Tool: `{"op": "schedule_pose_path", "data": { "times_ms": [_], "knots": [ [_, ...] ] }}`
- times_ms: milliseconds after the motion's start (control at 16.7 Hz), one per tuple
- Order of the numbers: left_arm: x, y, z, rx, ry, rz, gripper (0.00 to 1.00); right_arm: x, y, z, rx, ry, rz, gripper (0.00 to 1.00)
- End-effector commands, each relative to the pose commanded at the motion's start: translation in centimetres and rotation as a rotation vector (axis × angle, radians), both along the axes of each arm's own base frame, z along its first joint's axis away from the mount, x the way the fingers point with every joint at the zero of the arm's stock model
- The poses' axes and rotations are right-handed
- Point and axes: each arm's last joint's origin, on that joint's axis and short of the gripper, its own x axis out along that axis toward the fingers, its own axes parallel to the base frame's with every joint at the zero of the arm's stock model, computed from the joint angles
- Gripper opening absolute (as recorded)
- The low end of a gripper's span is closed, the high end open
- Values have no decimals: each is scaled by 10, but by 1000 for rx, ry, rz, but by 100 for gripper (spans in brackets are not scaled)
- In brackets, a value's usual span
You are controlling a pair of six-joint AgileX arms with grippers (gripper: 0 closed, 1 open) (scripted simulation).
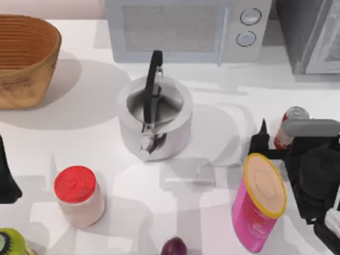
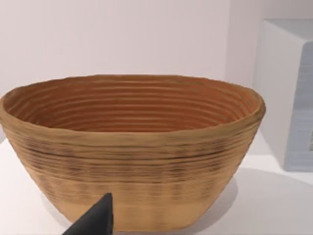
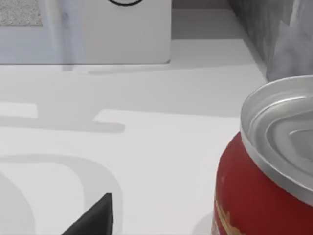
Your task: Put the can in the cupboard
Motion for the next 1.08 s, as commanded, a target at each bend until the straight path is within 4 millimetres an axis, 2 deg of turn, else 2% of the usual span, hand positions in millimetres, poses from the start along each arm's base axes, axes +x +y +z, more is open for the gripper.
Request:
{"op": "schedule_pose_path", "data": {
  "times_ms": [120, 360, 1080],
  "knots": [
    [0, 0, 0, 0, 0, 0, 100, 9, -1, -2, 0, 0, 0, 100],
    [0, 0, 0, 0, 0, 0, 100, 10, -1, -2, 0, 0, 0, 100],
    [0, 0, 0, 0, 0, 0, 100, 10, -1, -2, 0, 0, 0, 10]
  ]
}}
